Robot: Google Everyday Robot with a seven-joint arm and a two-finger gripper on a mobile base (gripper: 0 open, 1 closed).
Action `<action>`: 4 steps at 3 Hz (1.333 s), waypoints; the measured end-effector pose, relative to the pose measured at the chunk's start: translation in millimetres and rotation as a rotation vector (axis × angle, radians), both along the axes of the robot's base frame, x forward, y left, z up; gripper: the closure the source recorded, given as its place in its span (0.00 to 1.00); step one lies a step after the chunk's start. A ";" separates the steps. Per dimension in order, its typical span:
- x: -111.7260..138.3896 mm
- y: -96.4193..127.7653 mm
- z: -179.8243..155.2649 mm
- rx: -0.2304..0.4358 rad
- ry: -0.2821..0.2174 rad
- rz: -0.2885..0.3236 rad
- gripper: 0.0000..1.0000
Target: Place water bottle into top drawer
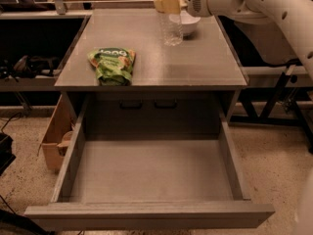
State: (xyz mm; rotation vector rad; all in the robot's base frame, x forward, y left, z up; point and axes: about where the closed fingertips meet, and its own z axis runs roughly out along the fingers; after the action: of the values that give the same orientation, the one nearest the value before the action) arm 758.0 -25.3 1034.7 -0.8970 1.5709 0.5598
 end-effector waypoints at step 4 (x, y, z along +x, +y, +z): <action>-166.1 -95.1 -138.9 0.162 0.067 0.119 1.00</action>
Offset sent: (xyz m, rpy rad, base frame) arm -0.1974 -0.1625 -0.0924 -0.0829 0.0669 -0.0505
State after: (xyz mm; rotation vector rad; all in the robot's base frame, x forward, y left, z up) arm 591.9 -120.4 895.8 -0.8595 1.5147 0.7976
